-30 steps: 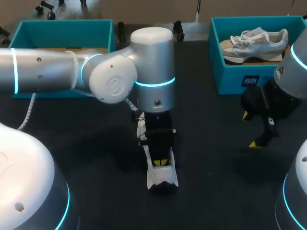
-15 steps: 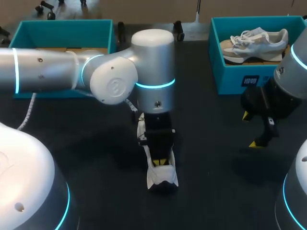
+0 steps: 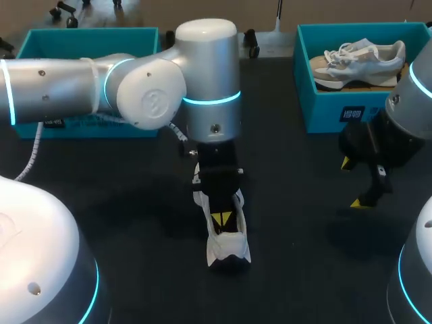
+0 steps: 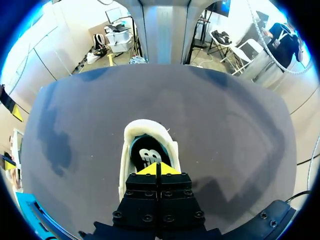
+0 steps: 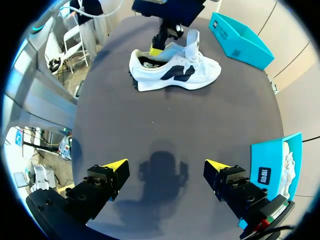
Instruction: Take the shoe out of the shoebox, open the shoe tongue, remove and reinsert the insole, then place the shoe into the shoebox
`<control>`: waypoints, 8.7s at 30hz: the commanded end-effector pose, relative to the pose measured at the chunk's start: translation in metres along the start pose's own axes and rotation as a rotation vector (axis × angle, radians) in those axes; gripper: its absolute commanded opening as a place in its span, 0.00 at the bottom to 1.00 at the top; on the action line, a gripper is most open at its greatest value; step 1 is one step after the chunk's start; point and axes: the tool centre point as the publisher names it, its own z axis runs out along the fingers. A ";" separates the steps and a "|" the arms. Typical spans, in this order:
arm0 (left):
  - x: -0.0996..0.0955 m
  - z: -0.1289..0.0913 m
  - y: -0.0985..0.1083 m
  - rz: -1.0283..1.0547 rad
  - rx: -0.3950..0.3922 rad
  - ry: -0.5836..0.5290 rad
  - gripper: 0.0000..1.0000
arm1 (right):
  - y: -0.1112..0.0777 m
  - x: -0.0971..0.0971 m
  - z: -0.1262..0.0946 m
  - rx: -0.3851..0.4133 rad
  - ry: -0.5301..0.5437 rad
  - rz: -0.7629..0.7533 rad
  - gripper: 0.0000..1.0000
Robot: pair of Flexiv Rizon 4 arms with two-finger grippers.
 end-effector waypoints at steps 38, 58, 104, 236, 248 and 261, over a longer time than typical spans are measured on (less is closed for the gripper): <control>-0.015 -0.001 -0.001 0.033 0.017 -0.016 0.00 | 0.000 0.001 0.001 0.001 -0.003 0.000 1.00; -0.006 0.028 -0.009 0.083 0.096 0.043 0.00 | 0.000 0.001 0.001 0.001 -0.003 0.000 1.00; -0.022 0.047 -0.017 0.100 0.024 0.081 0.00 | 0.000 0.001 0.001 0.001 -0.003 0.000 1.00; -0.017 0.025 -0.012 0.110 -0.142 0.030 0.00 | 0.000 0.001 0.001 0.001 -0.003 0.000 1.00; -0.017 0.025 -0.012 0.110 -0.142 0.030 0.00 | 0.000 0.001 0.001 0.001 -0.003 0.000 1.00; -0.019 0.011 0.008 0.141 -0.063 0.058 0.00 | 0.000 0.001 0.001 0.001 -0.003 0.000 1.00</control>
